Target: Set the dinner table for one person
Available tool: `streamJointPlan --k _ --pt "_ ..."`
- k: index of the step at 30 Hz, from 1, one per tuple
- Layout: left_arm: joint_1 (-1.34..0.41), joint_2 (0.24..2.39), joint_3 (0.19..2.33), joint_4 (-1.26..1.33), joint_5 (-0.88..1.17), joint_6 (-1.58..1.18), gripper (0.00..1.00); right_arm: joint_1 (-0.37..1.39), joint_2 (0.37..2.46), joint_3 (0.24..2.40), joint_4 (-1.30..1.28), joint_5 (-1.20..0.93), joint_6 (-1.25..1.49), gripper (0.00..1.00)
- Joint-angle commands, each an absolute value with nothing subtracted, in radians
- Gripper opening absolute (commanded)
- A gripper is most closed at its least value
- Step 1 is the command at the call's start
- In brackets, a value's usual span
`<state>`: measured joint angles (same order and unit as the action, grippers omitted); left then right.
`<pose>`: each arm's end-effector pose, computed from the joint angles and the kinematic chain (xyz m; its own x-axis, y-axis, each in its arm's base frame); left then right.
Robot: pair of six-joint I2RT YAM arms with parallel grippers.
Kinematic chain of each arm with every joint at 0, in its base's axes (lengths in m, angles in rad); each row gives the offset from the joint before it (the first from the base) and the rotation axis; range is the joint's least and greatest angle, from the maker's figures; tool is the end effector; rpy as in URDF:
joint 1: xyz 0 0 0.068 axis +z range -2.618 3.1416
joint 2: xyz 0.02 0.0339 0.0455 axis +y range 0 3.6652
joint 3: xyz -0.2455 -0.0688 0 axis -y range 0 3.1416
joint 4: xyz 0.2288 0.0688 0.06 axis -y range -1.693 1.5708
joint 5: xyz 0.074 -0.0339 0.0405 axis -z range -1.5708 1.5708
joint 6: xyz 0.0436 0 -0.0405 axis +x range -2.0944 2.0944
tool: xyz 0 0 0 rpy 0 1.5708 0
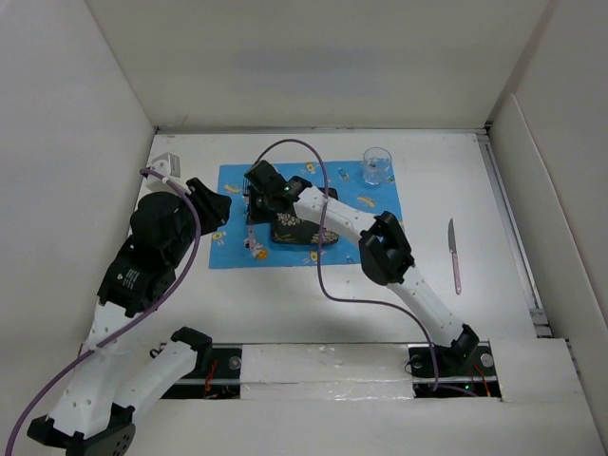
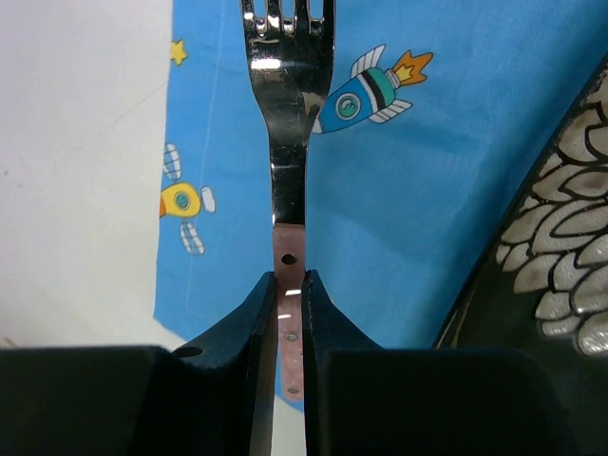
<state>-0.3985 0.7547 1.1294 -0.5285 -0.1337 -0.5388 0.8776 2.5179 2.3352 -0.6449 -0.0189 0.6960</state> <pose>0.1386 -0.0521 0.4033 -0.2562 -0.4439 -0.8587 0.1534 0.8584 -0.4895 0.3411 0.4119 0.1877 -0.8594 -0.0313 -0.5103 -0.2948 0.8459 0.4445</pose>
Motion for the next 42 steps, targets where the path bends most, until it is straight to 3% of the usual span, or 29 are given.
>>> streamJointPlan --k 1,8,12,19,31,37,40,41,42 --pt "-0.405 0.741 1.114 -0.523 -0.112 -0.548 0.32 0.887 2.548 2.422 -0.621 0.035 0.75 0.0" --pt "-0.405 0.738 1.101 -0.518 -0.126 -0.54 0.32 0.887 2.586 2.436 -0.66 0.057 0.77 0.0" --pt "-0.405 0.736 1.091 -0.514 -0.126 -0.54 0.32 0.887 2.595 2.425 -0.653 0.045 0.775 0.13" --pt "-0.405 0.73 1.069 -0.506 -0.133 -0.543 0.32 0.887 2.596 2.408 -0.641 0.025 0.79 0.26" --pt "-0.405 0.739 1.057 -0.474 -0.146 -0.546 0.32 0.887 2.542 2.396 -0.634 0.009 0.765 0.29" --pt "-0.405 0.759 1.081 -0.465 -0.182 -0.508 0.32 0.876 2.389 2.358 -0.578 -0.037 0.747 0.33" --pt "-0.405 0.761 1.072 -0.466 -0.192 -0.491 0.28 0.842 2.243 2.242 -0.509 -0.057 0.716 0.33" --pt "-0.405 0.761 1.063 -0.465 -0.189 -0.488 0.25 0.818 2.202 2.197 -0.473 -0.063 0.707 0.27" --pt "-0.405 0.761 1.042 -0.465 -0.19 -0.486 0.21 0.799 2.154 2.087 -0.457 -0.066 0.69 0.12"
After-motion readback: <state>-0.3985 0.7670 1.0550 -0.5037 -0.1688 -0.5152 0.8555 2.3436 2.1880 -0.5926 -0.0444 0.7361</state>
